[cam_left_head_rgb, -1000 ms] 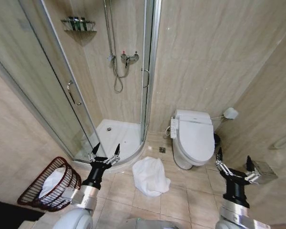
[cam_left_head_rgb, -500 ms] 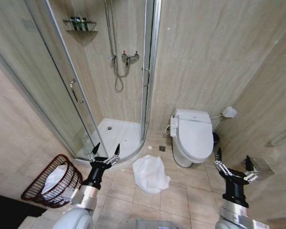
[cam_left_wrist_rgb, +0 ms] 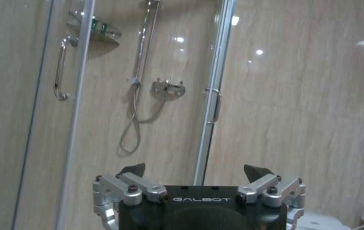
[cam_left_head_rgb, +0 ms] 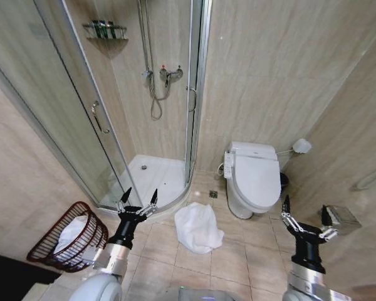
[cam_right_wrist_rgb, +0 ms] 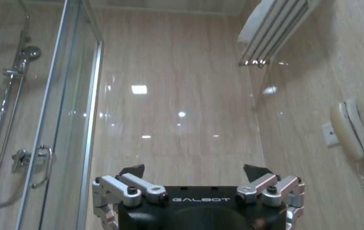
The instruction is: Discard the used towel into the hamper.
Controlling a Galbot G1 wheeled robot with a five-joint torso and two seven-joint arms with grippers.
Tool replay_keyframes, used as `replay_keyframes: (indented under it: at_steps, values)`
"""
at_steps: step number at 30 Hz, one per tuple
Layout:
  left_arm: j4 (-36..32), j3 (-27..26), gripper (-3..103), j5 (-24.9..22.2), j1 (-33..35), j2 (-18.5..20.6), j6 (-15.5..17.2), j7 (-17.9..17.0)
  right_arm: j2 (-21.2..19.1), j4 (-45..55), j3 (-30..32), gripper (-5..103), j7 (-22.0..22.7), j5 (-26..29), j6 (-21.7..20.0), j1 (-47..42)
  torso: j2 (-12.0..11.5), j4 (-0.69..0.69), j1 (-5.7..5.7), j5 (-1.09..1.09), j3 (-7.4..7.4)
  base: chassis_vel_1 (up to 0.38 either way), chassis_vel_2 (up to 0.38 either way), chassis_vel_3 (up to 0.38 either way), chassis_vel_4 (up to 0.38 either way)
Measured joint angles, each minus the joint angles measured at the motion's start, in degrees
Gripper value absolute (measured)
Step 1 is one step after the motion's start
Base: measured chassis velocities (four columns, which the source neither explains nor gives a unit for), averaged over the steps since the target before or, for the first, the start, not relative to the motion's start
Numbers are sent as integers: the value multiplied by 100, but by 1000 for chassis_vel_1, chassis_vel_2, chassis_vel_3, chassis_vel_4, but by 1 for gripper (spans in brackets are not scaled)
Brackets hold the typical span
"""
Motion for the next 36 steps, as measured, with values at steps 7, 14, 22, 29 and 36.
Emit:
replay_keyframes:
  at_steps: [7, 14, 22, 29, 36]
  values:
    - [0, 0, 100, 0, 0, 0, 0, 0, 0, -81, -8, 100, -2, -1, 29, 6, -210, 0, -94, 0, -115, 0, 0, 0, 0]
    - [0, 0, 100, 0, 0, 0, 0, 0, 0, -94, -25, 100, -16, 31, 30, 7, -436, 0, -197, 0, -237, 0, 0, 0, 0]
    - [0, 0, 100, 0, 0, 0, 0, 0, 0, -96, -39, 100, -32, 83, 30, -11, -662, 0, -301, 0, -359, 0, 0, 0, 0]
    - [0, 0, 100, 0, 0, 0, 0, 0, 0, -87, -43, 100, -50, 96, 53, -29, -891, 0, -403, 0, -489, -18, 10, 18, -12]
    - [0, 0, 100, 0, 0, 0, 0, 0, 0, -148, -33, 100, -119, 107, 197, -34, -1077, 0, -482, 0, -592, -119, 123, 139, -120]
